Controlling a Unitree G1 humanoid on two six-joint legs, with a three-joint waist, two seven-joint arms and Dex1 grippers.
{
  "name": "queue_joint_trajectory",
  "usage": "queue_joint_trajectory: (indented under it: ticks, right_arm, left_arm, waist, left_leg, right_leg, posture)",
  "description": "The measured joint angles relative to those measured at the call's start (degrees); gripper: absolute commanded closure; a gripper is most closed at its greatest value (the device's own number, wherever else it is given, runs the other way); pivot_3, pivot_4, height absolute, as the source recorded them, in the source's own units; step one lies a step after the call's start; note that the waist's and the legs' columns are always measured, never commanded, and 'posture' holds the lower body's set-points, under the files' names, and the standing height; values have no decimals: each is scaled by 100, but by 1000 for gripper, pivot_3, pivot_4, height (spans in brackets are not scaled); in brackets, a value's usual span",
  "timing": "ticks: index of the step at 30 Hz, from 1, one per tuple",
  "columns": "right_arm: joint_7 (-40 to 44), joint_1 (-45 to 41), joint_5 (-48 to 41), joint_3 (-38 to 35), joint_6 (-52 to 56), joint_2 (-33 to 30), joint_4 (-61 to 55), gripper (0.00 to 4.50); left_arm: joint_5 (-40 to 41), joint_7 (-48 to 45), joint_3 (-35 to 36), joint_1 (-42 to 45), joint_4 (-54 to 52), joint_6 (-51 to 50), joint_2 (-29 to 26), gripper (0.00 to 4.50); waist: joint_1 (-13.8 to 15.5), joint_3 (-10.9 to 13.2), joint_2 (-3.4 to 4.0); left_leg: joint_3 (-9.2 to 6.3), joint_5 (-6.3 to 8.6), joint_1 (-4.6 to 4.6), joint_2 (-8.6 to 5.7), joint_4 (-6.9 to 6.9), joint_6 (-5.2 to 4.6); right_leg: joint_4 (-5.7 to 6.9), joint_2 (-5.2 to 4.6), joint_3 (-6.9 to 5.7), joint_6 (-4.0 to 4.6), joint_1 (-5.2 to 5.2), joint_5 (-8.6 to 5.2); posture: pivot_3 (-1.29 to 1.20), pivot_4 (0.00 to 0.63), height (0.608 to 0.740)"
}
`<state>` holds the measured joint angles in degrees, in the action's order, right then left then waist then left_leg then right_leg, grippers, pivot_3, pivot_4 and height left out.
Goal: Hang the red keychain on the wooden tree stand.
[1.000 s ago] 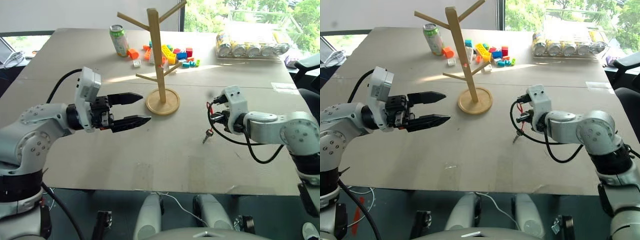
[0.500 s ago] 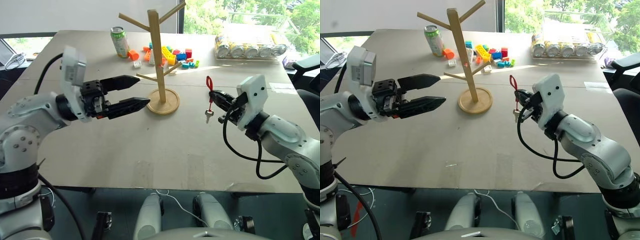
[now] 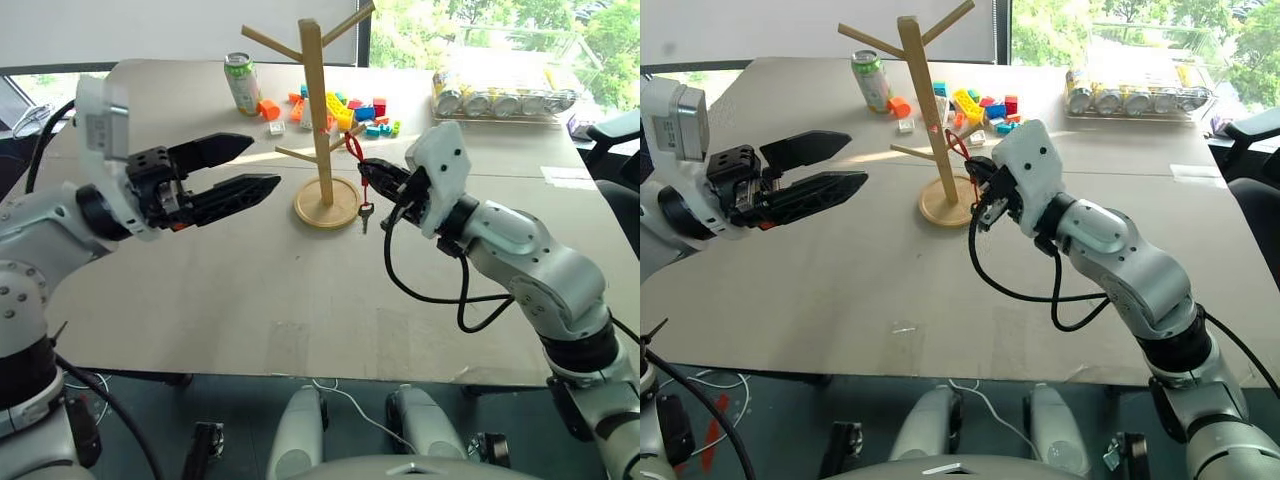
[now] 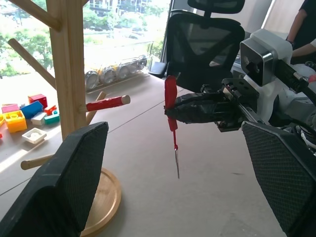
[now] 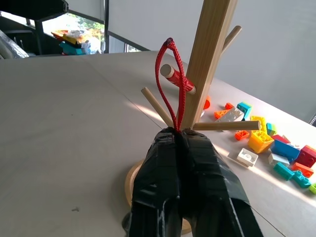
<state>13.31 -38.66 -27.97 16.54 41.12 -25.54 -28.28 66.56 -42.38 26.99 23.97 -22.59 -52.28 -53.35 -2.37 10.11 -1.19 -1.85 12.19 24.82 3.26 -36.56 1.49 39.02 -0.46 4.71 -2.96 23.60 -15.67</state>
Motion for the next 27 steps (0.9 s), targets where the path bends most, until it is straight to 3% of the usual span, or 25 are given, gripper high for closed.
queue_joint_trajectory:
  ticks: [13, 27]
  right_arm:
    - [166, -658, 1151, 269, 163, 507, 599, 4476]
    - [515, -658, 1536, 276, 236, 785, 633, 4476]
  left_arm:
    - [34, 35, 81, -150, -78, 44, -42, 0]
    - [-7, 18, 83, -162, -76, 85, -108, 0]
  waist:
    - [0, 0, 0]
    - [-1, 0, 0]
  left_leg:
    - [0, -1, 0, 0, 2, 1]
    - [0, -1, -1, 0, 2, 2]
  right_leg:
    - [0, 0, -1, 1, 0, 0]
    - [2, -1, -2, 1, 0, 1]
  posture:
    - [0, 150, 740]
    - [0, 150, 740]
